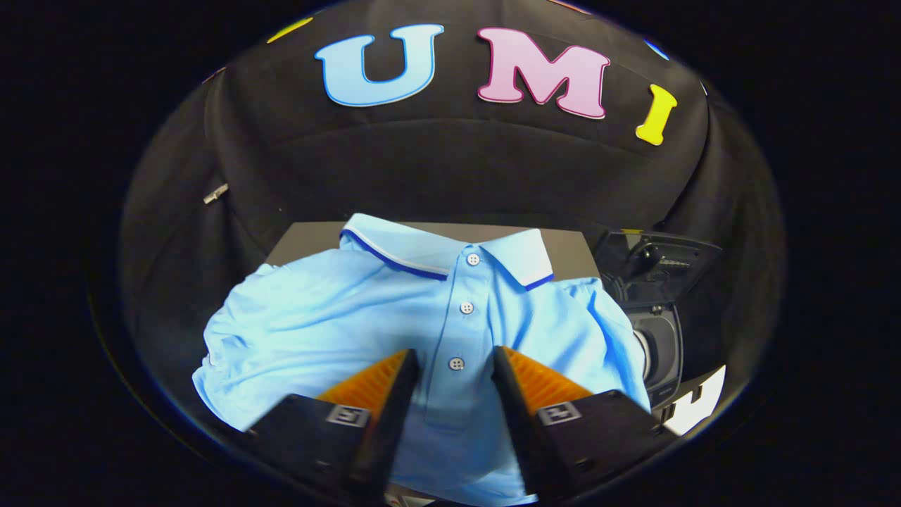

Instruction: Put the clothes into the washing machine and then close the washing machine lid.

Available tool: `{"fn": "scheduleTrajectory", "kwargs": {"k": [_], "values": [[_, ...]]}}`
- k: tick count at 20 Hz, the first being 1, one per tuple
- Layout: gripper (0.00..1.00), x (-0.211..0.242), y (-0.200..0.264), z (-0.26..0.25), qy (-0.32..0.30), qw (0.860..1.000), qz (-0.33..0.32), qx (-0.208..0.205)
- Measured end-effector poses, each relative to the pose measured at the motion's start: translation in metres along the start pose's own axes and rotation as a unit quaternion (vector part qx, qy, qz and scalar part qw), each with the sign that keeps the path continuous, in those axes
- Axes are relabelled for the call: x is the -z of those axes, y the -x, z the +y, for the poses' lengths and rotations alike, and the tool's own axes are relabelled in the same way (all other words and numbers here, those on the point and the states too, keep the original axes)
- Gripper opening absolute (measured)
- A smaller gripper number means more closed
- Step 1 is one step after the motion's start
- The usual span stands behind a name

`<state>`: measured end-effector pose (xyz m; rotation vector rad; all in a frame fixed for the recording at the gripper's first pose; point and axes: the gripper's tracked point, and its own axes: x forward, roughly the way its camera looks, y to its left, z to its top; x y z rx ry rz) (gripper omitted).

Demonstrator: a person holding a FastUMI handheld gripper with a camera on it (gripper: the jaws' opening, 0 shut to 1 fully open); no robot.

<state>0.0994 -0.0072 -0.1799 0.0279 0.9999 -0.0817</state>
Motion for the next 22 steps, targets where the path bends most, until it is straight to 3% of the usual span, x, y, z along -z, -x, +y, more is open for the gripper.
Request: {"fn": "scheduleTrajectory", "kwargs": {"k": [3,6,7,11,18,22], "values": [[0.23,-0.001,0.001,0.000,0.001,1.000,-0.009,-0.014],[0.23,-0.002,-0.006,-0.005,0.011,1.000,-0.007,-0.017],[0.05,-0.003,0.003,-0.003,0.015,1.000,-0.002,-0.015],[0.05,-0.007,0.009,-0.002,0.029,0.999,0.019,-0.025],[0.05,-0.032,0.040,-0.002,-0.056,0.980,0.074,-0.178],[0.05,-0.062,0.066,-0.039,0.033,0.981,-0.025,-0.189]]}}
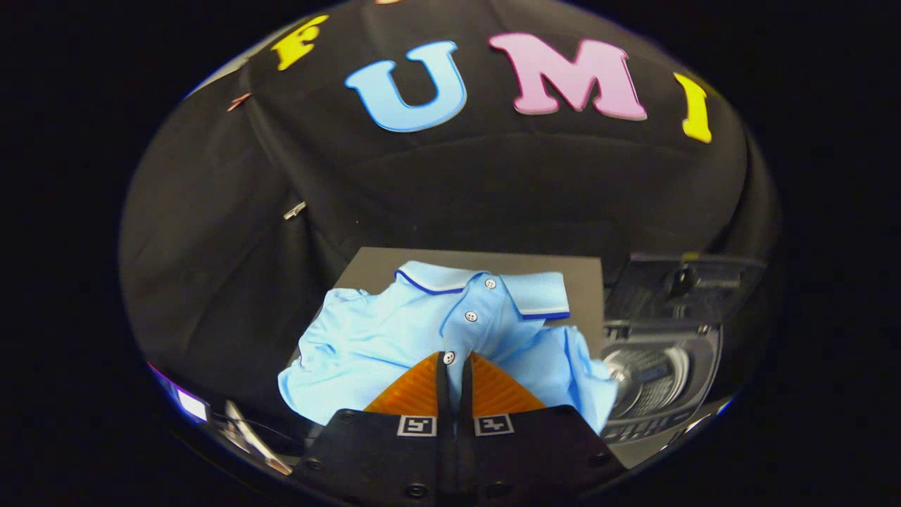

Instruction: Put the clothes into the washing machine and then close the washing machine lid.

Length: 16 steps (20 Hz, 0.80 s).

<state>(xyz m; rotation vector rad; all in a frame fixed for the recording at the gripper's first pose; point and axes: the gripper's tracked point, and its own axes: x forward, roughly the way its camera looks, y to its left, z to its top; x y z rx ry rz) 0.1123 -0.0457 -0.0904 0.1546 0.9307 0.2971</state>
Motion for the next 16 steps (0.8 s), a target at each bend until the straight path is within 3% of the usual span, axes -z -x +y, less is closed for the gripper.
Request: {"fn": "scheduleTrajectory", "kwargs": {"k": [4,9,16], "values": [[0.05,0.011,0.043,-0.032,0.075,0.995,-0.064,-0.029],[0.05,0.015,0.052,-0.087,0.029,0.997,-0.049,-0.049],[0.05,0.006,0.075,-0.173,0.048,0.995,-0.072,-0.051]]}}
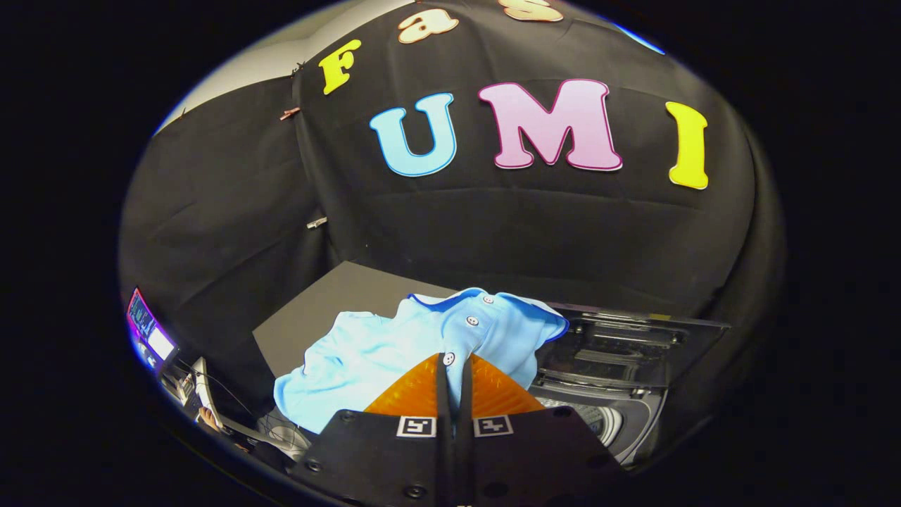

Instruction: Put the clothes into the washing machine and then close the washing machine lid.

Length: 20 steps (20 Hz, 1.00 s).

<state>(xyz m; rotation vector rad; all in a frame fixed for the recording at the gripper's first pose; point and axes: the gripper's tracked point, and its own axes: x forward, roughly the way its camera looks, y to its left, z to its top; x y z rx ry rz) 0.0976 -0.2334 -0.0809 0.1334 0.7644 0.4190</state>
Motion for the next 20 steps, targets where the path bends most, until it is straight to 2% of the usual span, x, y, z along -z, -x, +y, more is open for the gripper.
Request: {"fn": "scheduleTrajectory", "kwargs": {"k": [4,13,16,20], "values": [[0.05,-0.002,0.021,-0.042,-0.009,1.000,-0.003,-0.009],[0.05,0.001,0.053,-0.119,-0.029,0.999,-0.011,0.017],[0.05,0.010,0.044,-0.144,-0.032,0.998,-0.004,0.052],[0.05,-0.003,0.045,-0.162,-0.023,0.997,-0.022,0.075]]}}
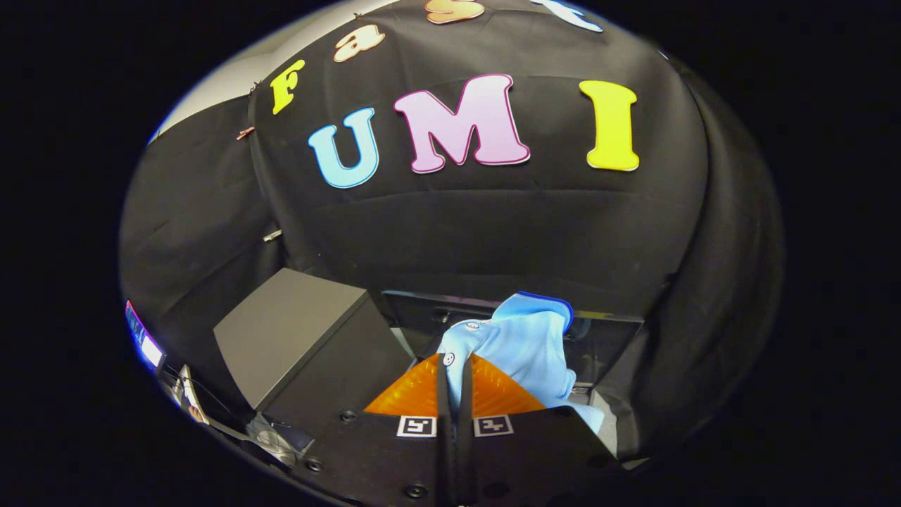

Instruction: Put the clothes into the washing machine and then close the washing machine lid.

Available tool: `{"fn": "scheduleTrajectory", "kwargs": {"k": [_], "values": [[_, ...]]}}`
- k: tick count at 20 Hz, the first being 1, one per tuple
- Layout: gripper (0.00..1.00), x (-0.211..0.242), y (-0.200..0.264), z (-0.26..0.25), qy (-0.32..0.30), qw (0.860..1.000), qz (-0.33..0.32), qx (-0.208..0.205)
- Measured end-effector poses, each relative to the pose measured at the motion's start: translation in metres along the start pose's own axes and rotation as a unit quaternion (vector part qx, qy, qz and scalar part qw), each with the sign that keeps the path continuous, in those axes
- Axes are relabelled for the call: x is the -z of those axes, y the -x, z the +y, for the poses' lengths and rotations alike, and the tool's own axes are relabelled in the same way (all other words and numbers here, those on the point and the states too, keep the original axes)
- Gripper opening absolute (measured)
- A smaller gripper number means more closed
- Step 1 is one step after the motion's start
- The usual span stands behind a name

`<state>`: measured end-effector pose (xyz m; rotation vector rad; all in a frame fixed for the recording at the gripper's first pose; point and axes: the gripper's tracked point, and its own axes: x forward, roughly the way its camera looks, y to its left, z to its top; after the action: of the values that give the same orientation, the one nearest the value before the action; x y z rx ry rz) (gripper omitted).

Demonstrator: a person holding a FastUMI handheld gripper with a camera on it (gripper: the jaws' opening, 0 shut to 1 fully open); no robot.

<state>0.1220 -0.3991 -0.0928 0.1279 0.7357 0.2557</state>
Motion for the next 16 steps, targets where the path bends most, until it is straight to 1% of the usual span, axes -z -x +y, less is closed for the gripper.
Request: {"fn": "scheduleTrajectory", "kwargs": {"k": [3,7,12,16], "values": [[0.05,0.000,0.002,-0.011,0.008,1.000,-0.007,0.009],[0.05,0.016,-0.007,-0.009,-0.001,1.000,0.017,0.010],[0.05,0.044,-0.024,0.001,0.017,0.999,0.038,0.002],[0.05,0.076,-0.042,-0.005,0.011,0.998,0.063,0.012]]}}
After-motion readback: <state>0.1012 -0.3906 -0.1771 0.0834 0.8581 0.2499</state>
